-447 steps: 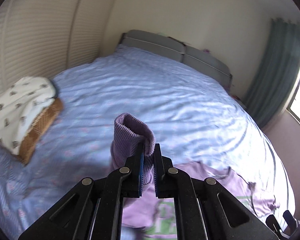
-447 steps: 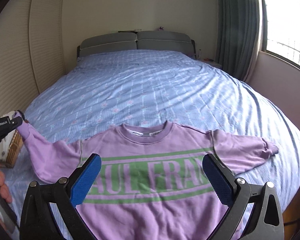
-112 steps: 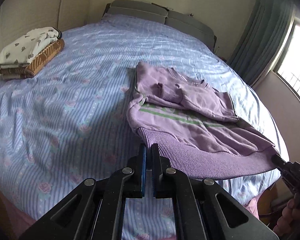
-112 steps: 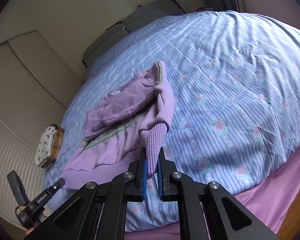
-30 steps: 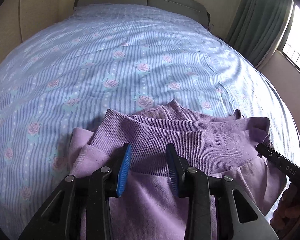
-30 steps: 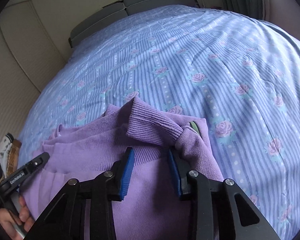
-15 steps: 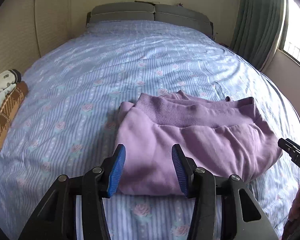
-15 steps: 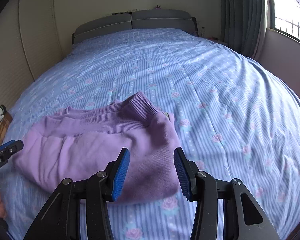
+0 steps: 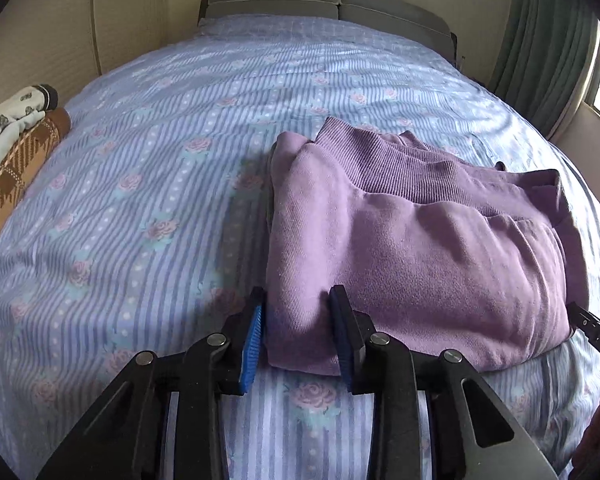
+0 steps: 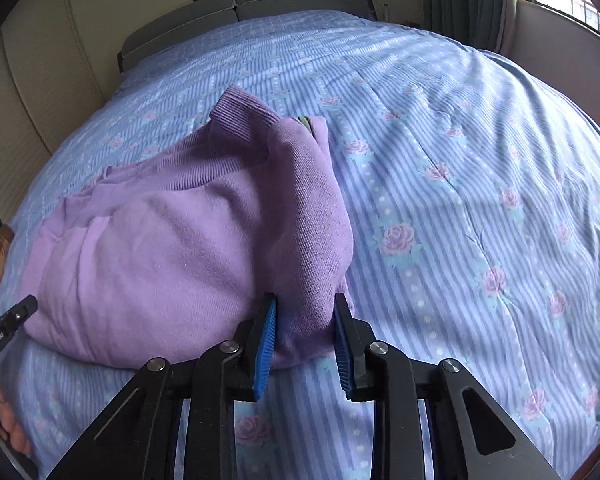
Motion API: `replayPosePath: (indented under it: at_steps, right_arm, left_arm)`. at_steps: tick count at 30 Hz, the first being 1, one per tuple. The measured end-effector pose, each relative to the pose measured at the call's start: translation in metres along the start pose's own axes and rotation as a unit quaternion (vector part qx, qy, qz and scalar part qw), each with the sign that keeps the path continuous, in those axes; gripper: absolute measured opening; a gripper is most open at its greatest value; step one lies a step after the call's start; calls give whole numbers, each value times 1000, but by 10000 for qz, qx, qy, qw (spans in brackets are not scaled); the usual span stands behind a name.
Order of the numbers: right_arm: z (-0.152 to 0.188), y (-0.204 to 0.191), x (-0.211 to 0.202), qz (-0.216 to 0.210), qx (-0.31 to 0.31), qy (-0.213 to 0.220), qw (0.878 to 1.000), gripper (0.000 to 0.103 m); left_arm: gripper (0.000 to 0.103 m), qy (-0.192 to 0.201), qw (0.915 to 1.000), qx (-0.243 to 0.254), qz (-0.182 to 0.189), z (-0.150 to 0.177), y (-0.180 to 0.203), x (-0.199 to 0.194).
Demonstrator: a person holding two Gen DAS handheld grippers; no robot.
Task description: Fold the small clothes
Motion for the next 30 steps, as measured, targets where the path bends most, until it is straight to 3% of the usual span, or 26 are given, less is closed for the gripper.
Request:
replayPosePath:
  at_steps: [4, 8, 9, 14, 18, 22, 28, 30]
  right_arm:
    - [-5, -3, -5, 132, -95, 71, 9998, 30]
    - [-13, 8, -32, 29, 216, 320, 9992, 55]
    - [-14, 10, -40, -82, 326, 390, 9987, 61]
    - [1, 17, -58, -905, 1145, 310, 9888, 67]
    - [13, 20, -35, -1466, 1880, -45, 9711, 67]
    - [12, 26, -12, -1718, 2386, -86, 9558, 67]
    - [-4, 20, 14, -2021, 2621, 39, 9436, 67]
    - [-8, 19, 20, -1961, 2693, 106, 9428, 61]
  left_arm:
    - [32, 23, 10000, 24, -50, -5, 4, -8]
    - [46, 215, 9998, -15, -25, -13, 4, -29]
    - [50, 296, 9996, 19, -37, -16, 6, -36]
    - [55, 391, 9990, 130, 162, -19, 28, -55]
    - [55, 344, 9989, 216, 231, -17, 43, -60]
    - [55, 309, 9991, 178, 216, -17, 47, -62]
    - [55, 308, 9995, 29, 120, -23, 40, -61]
    - [55, 293, 9995, -4, 96, -24, 38, -60]
Point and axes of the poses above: each gripper's, at about its wrist camera, not at the fingertips, and x roughly the way its jaws point, y to its right, z to its underside, the point moved 6 cm from there along x, roughly the way its jaws point, and after that the axes turned 6 degrees about x, right-handed, at the moved point
